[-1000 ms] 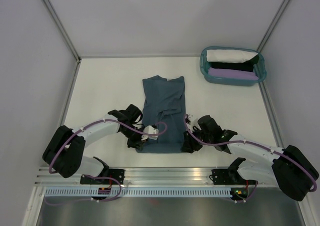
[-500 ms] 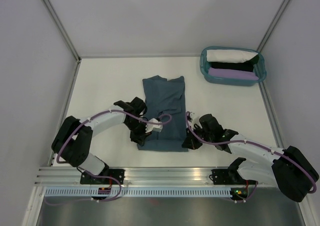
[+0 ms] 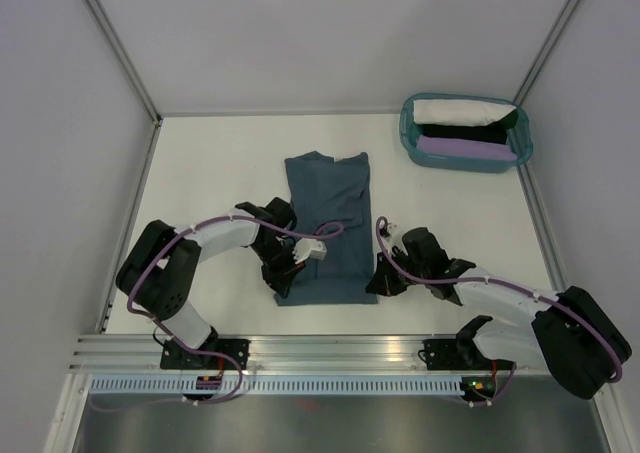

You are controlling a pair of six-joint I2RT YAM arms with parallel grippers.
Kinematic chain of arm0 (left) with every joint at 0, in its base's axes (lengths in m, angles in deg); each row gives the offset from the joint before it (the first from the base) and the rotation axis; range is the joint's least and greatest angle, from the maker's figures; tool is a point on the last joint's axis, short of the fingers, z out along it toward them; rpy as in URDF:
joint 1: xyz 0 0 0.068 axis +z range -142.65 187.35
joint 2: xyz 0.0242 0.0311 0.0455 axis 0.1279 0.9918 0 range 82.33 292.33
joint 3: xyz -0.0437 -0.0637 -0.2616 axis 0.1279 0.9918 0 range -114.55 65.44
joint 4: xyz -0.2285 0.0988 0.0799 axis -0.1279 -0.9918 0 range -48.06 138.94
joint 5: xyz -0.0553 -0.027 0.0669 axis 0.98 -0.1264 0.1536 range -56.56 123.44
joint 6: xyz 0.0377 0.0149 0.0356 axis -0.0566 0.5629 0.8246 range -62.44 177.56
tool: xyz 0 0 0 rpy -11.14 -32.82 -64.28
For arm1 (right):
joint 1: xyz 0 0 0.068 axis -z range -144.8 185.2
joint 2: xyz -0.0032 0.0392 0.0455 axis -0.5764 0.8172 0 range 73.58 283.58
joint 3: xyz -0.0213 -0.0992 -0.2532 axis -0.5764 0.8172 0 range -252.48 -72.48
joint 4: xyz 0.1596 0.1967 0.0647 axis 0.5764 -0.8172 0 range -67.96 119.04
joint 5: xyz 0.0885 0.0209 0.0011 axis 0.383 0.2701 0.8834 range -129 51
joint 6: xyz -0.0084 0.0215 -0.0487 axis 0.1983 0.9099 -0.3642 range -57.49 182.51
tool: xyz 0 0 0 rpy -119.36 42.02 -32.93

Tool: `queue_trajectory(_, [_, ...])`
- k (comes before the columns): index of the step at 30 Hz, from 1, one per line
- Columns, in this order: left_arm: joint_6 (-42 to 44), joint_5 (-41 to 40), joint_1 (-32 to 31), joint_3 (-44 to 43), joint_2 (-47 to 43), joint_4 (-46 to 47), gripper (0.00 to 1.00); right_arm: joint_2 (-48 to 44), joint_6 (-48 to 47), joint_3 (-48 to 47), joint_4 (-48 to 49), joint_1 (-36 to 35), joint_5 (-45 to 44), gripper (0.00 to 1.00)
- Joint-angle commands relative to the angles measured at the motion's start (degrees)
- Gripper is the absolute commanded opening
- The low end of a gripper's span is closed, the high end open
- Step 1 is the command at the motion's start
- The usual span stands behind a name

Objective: Roll the t-shirts
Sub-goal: Roll the tshirt

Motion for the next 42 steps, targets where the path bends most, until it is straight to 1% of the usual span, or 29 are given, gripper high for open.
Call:
queue_trajectory(1, [-2.84, -0.24, 1.35, 2.37, -1.19, 2.69, 0.11, 1.3, 2.72, -0.38, 0.23, 1.62, -0.63, 0.0])
queue_trajectory(2, [-2.93, -0.24, 2.05, 2.2, -0.84, 2.96, 0.11, 1.65, 2.73, -0.47, 0.23, 2.32, -0.8, 0.0])
queue_trajectory(4, [-3.28, -0.24, 2.93, 1.76, 0.22, 3.57, 0.15, 2.88, 2.81, -0.73, 0.23, 2.59, -1.07, 0.01])
queue_trajectory(5, [-3.63, -0.5, 3.46, 1.67, 0.31, 4.7, 0.18, 3.23, 2.81, -0.99, 0.14, 2.68, -1.15, 0.02])
queue_trajectory(6, [-4.15, -0.67, 3.63, 1.67, -0.04, 5.5, 0.25, 4.02, 2.9, -1.17, 0.14, 2.76, -1.07, 0.03])
queue_trajectory(9, [-4.33, -0.76, 3.64, 2.11, -0.83, 7.35, 0.34, 4.99, 2.81, -1.87, 0.14, 2.76, -1.16, 0.05])
queue_trajectory(12, [-5.12, -0.94, 3.64, 1.67, -0.83, 7.7, 0.38, 5.78, 2.2, -3.28, -2.66, 2.76, -1.68, 0.08])
queue_trajectory(13, [-5.39, -1.2, 3.64, 1.67, -1.27, 7.7, 0.38, 5.7, 2.02, -3.72, -3.37, 2.85, -1.94, 0.09])
queue_trajectory(14, [-6.09, -1.64, 3.64, 1.5, -1.53, 7.79, 0.38, 5.7, 2.02, -4.33, -3.98, 2.85, -2.29, 0.14])
queue_trajectory(15, [-6.53, -1.99, 3.64, 1.49, -1.97, 8.4, 0.39, 5.44, 2.11, -4.51, -4.6, 2.94, -2.65, 0.16])
queue_trajectory(17, [-7.75, -2.87, 3.9, 1.84, -3.29, 9.19, 0.4, 5.09, 2.72, -4.6, -4.69, 3.03, -3.53, 0.19])
queue_trajectory(22, [-9.08, -2.7, 4.43, 3.16, -5.05, 11.56, 0.4, 5.96, 3.96, -4.69, -3.37, 3.12, -3.35, 0.2])
queue_trajectory(24, [-9.78, -2.61, 4.43, 3.69, -5.49, 12.1, 0.4, 7.01, 3.96, -5.04, -3.98, 3.12, -3.27, 0.22])
queue_trajectory(27, [-10.4, -2.44, 4.52, 3.52, -6.37, 12.36, 0.4, 7.11, 3.52, -5.57, -4.78, 3.2, -3.44, 0.32])
queue_trajectory(28, [-10.49, -2.09, 4.6, 3.52, -6.72, 12.62, 0.4, 6.76, 3.6, -5.57, -4.87, 3.12, -3.7, 0.37])
queue_trajectory(30, [-10.84, -2.17, 4.69, 3.6, -7.33, 12.98, 0.39, 5.97, 3.43, -5.66, -4.43, 3.2, -4.41, 0.39])
queue_trajectory(32, [-11.1, -2.08, 4.78, 3.69, -7.51, 13.41, 0.38, 5.52, 3.52, -5.39, -3.03, 3.29, -4.41, 0.38])
queue_trajectory(33, [-11.19, -2.08, 4.78, 3.87, -7.43, 13.5, 0.37, 5.52, 3.69, -5.22, -2.5, 3.21, -4.32, 0.36])
queue_trajectory(34, [-11.62, -2.34, 4.87, 4.39, -7.25, 13.77, 0.35, 5.61, 4.13, -4.87, -2.06, 3.2, -4.23, 0.26])
queue_trajectory(36, [-11.63, -2.52, 4.87, 4.66, -6.73, 14.12, 0.23, 6.31, 4.04, -4.43, -1.35, 3.2, -3.97, 0.14])
queue_trajectory(37, [-11.63, -2.61, 4.87, 4.74, -6.72, 14.12, 0.1, 6.75, 4.13, -4.25, -0.92, 3.2, -3.45, 0.04])
queue_trajectory(38, [-11.54, -2.87, 4.95, 4.75, -6.72, 14.12, 0.05, 6.75, 4.39, -4.08, -0.74, 3.2, -3.01, 0.0])
queue_trajectory(39, [-11.63, -3.22, 4.95, 4.83, -6.9, 14.12, 0.03, 6.75, 4.74, -3.9, -0.74, 3.2, -1.7, 0.0])
queue_trajectory(42, [-10.84, -6.11, 4.95, 5.88, -7.95, 13.51, 0.02, 5.53, 8.34, -2.41, -0.65, 3.2, 0.24, 0.0])
